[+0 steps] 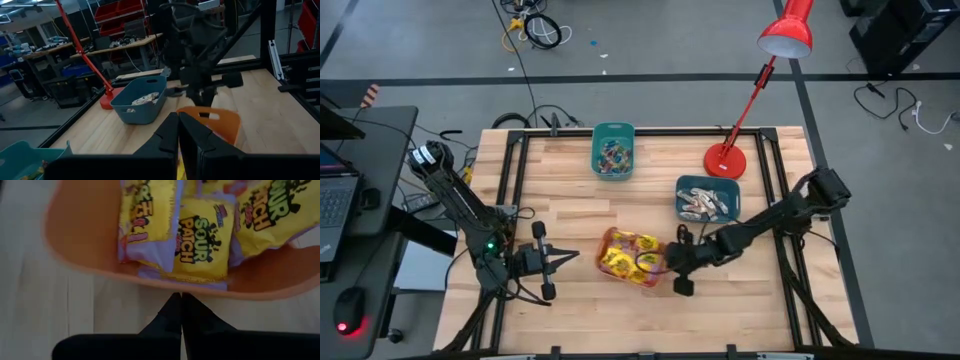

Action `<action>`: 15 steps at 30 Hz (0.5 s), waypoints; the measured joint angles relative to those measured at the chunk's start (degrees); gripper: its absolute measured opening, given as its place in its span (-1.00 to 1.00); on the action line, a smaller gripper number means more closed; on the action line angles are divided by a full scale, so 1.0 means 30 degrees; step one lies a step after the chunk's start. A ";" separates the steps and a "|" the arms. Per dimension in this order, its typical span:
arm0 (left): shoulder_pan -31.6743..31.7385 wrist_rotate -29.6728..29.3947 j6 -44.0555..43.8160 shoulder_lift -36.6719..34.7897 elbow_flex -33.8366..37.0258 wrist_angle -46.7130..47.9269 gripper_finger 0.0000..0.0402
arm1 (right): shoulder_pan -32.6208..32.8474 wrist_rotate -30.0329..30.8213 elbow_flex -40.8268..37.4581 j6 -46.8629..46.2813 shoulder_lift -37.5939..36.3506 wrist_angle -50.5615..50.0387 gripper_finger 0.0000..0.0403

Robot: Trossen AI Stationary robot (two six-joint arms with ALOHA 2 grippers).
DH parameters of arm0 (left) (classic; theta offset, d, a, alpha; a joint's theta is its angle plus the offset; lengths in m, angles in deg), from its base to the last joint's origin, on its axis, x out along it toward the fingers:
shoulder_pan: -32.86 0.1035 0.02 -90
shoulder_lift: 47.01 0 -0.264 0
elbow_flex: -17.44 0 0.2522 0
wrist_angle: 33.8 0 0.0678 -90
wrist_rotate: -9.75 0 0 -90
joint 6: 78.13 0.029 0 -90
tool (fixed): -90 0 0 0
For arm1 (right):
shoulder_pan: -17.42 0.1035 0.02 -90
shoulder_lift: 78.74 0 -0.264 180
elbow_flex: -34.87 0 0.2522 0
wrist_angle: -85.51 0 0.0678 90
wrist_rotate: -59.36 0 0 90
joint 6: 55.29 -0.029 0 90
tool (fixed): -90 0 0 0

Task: Sort candy
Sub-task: Move the orange bin to the left side of the green bin

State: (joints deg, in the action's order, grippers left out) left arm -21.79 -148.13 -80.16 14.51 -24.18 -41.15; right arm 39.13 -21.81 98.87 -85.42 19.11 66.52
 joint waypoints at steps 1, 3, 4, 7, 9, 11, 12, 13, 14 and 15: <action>0.0006 0.0000 -0.0007 0.0000 0.0000 0.0007 -0.93 | -0.0204 -0.0088 0.0000 0.0431 0.0356 0.0927 -1.00; 0.0007 0.0000 -0.0022 0.0000 0.0000 0.0015 -0.93 | -0.0575 -0.0370 0.0000 0.1285 0.1098 0.2927 -1.00; 0.0007 0.0030 -0.0032 0.0000 0.0000 0.0028 -0.93 | -0.0751 -0.0512 0.0000 0.1649 0.1493 0.3833 -1.00; 0.0008 0.2350 0.0017 -0.0007 0.0000 0.1023 -0.93 | -0.1146 -0.1393 0.0143 0.2281 0.2358 0.4753 -1.00; -0.0017 0.5843 0.0003 -0.0007 0.0000 0.2444 -0.93 | -0.1209 -0.1314 0.0245 0.2048 0.2399 0.3104 -1.00; 0.0059 0.8558 -0.1727 0.0148 0.0000 0.4100 -0.93 | -0.1070 -0.0512 0.0328 0.1354 0.2127 0.0976 -1.00; 0.0152 0.9197 -0.2965 0.0326 0.0000 0.4979 -0.93 | -0.0966 0.0130 0.0397 0.0946 0.1858 -0.0121 -1.00; 0.0275 0.9595 -0.4313 0.0534 0.0000 0.5838 -0.94 | -0.0871 0.0854 0.0367 0.0657 0.1536 -0.1165 -1.00; 0.0357 0.9923 -0.5596 0.0714 0.0000 0.6670 -0.95 | -0.0795 0.1519 0.0334 0.0562 0.1270 -0.1813 -1.00; 0.0379 1.0241 -0.6763 0.0926 0.0000 0.7400 -0.96 | -0.0738 0.2117 0.0328 0.0552 0.1107 -0.1969 -1.00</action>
State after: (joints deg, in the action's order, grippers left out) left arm -20.66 -117.40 -100.45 17.28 -24.18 -18.95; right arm 36.92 -15.46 99.85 -83.76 22.43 60.61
